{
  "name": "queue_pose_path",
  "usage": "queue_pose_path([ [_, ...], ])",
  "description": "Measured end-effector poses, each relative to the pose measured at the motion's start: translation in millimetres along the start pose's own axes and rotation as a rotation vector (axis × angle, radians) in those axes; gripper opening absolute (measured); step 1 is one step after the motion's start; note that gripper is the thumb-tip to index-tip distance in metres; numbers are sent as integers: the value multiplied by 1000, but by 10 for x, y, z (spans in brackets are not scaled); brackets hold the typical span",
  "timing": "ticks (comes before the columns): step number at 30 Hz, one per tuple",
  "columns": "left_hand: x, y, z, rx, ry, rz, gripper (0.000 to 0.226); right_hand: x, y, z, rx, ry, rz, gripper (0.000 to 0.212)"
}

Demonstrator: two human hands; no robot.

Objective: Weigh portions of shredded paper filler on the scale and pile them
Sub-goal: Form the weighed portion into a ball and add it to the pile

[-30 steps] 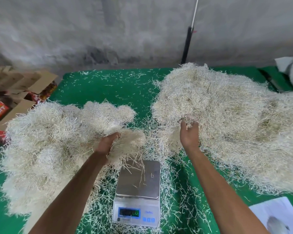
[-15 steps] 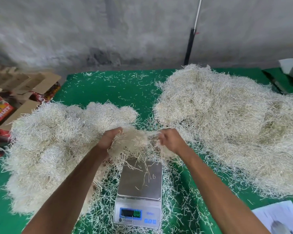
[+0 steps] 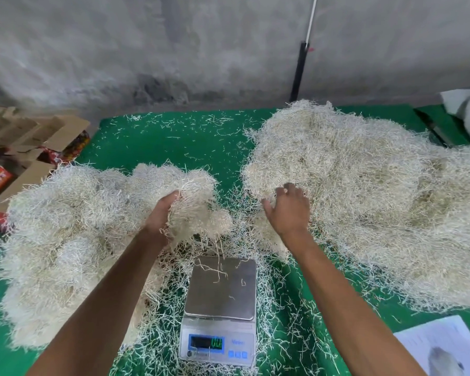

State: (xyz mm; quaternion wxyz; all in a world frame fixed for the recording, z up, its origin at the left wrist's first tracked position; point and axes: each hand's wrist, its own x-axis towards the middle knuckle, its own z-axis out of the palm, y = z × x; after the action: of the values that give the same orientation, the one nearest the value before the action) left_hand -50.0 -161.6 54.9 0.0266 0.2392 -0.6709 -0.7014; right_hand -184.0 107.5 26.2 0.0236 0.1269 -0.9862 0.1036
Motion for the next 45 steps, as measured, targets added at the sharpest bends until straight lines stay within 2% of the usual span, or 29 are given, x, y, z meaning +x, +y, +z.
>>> queue_pose_path([
  [2, -14, 120, 109, -30, -15, 59, 52, -93, -202, 37, 185, 137, -144, 45],
  [3, -38, 203, 168, -69, -26, 56, 53, -173, -312, 54, 356, 128, -183, 42],
  [5, -119, 338, 266, -104, -3, 20, 58, -341, -468, 179, 772, -24, -157, 44],
  [6, -147, 354, 293, -58, 21, 29, 63, -449, -547, 253, 970, -108, -83, 47],
  [8, -289, 357, 338, 4, 32, 101, 70, -678, -696, 392, 1308, -296, 193, 54],
  [10, -384, 369, 401, -116, 48, -19, 77, -847, -826, 495, 1648, -487, 472, 58],
  [11, -405, 342, 434, -130, 38, -25, 69, -913, -858, 509, 1828, -561, 555, 58],
  [12, -395, 272, 471, -42, 18, 29, 57, -957, -881, 548, 2006, -602, 640, 56],
  [13, -402, 213, 529, 40, 14, 27, 52, -1003, -898, 533, 2060, -675, 688, 51],
  [14, -374, 100, 565, 113, 39, 19, 53, -1053, -905, 504, 1981, -702, 657, 43],
  [16, -380, -172, 626, 370, 126, -34, 76, -1062, -1024, 401, 1778, -742, 731, 31],
  [17, -408, -309, 635, 538, 116, -34, 80, -1087, -1037, 449, 1604, -655, 714, 33],
  [19, -435, -521, 604, 773, 107, -15, 77, -1104, -1048, 413, 1738, -640, 674, 29],
  [20, -449, -588, 538, 780, 92, -36, 76, -1175, -1071, 319, 1652, -624, 496, 31],
  [22, -555, -745, 380, 497, -20, -118, 69, -1228, -1029, 280, 1378, -465, 284, 48],
  [24, -685, -856, 219, 94, -144, -170, 57, -1246, -937, 313, 885, -190, 72, 49],
  [25, -741, -931, 137, -28, -157, -185, 52, -1262, -904, 309, 704, -71, -5, 47],
  [26, -770, -1024, 71, -82, -98, -203, 46, -1289, -880, 331, 598, 2, -79, 47],
  [27, -773, -1122, 19, -108, 16, -230, 37, -1342, -877, 336, 513, 3, -149, 48],
  [29, -794, -1294, -61, -133, 277, -325, 15, -1431, -894, 469, 325, -150, -304, 56],
  [30, -825, -1386, -101, -135, 340, -369, 8, -1485, -885, 574, 217, -253, -369, 61],
  [32, -910, -1548, -175, -112, 354, -395, 8, -1593, -838, 706, 62, -403, -449, 70],
  [34, -1020, -1658, -255, -120, 328, -347, 8, -1642, -749, 739, 88, -417, -431, 72],
  [36, -1103, -1709, -326, -114, 300, -287, 9, -1699, -698, 687, 272, -351, -331, 73],
  [40, -1192, -1763, -387, -141, 211, -219, 12, -1825, -680, 611, 636, -76, -106, 57],
  [42, -1227, -1793, -406, -150, 199, -202, 12, -1893, -669, 616, 635, -31, -74, 53],
  [45, -1260, -1853, -420, -172, 176, -183, 11, -1973, -630, 682, 612, -63, -45, 55],
])
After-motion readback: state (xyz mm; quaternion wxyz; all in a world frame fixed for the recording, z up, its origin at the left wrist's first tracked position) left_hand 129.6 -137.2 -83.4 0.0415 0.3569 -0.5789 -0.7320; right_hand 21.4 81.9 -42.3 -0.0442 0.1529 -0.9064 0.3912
